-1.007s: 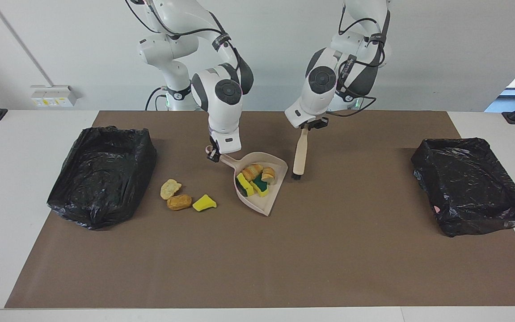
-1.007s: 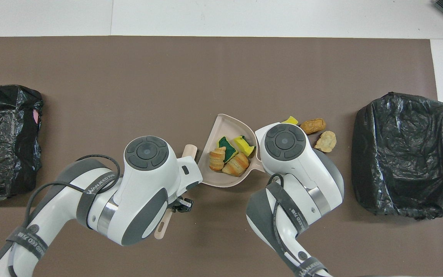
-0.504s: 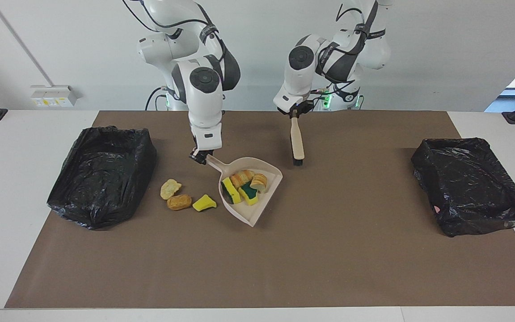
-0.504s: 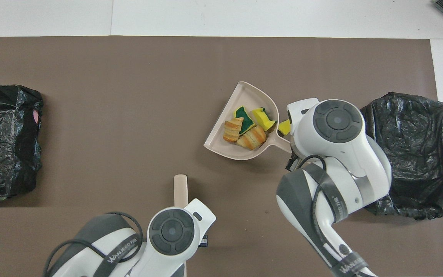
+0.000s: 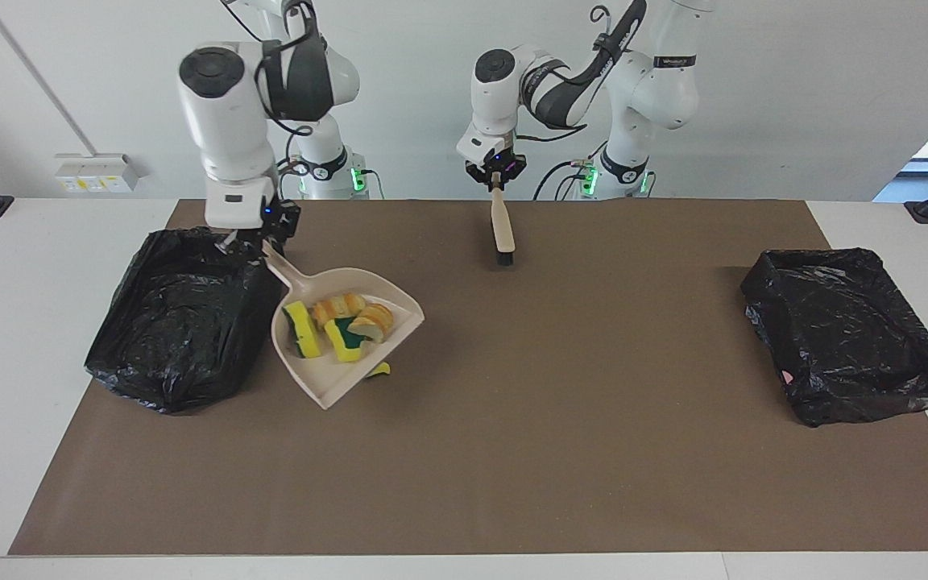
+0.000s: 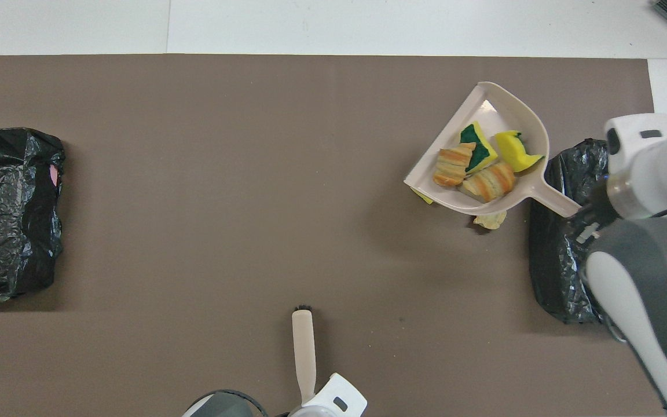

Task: Sweep and dump trash in bin
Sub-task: 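Carry the dustpan over the bin with the right gripper, then tip the dustpan into the bin with the right gripper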

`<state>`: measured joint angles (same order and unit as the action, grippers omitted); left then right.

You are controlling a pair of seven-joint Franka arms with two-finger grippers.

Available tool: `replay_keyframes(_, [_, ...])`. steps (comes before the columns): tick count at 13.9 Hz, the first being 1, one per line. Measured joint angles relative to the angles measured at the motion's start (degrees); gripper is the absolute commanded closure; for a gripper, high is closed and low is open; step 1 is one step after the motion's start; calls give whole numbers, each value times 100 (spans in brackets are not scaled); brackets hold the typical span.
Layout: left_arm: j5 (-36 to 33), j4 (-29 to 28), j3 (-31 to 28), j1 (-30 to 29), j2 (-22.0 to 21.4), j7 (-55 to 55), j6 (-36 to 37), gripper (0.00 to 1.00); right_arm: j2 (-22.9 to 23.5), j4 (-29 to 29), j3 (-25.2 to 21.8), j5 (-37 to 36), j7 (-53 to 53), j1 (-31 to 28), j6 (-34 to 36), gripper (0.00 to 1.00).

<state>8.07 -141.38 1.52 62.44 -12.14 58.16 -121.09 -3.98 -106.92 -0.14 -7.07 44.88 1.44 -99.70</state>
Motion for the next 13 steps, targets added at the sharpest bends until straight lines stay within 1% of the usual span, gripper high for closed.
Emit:
replay_keyframes(2, [14,-41,-2,85,21,0,-43,100,-107,-3,-16,-22,722,-704,229,100])
replay_keyframes(4, [25,-61,-1,134,49,0,-61,100,-107,-5,-28,-112,1443,-1408,220,100])
replay_keyframes(6, [200,-63,-5,154,69,-1,-73,100,-109,-5,-48,-389,2007,-2036,169,100])
replay_keyframes(8, [454,-63,-6,162,83,-19,-87,100,-128,-14,-62,-797,2440,-2519,40,100])
replay_keyframes(10, [503,-63,-6,162,92,-20,-91,100,-200,-100,-62,-1413,2681,-2750,-128,100])
replay_keyframes(13, [508,-63,-7,162,105,-73,-106,100,-312,-272,-35,-2309,2912,-2804,-327,100])
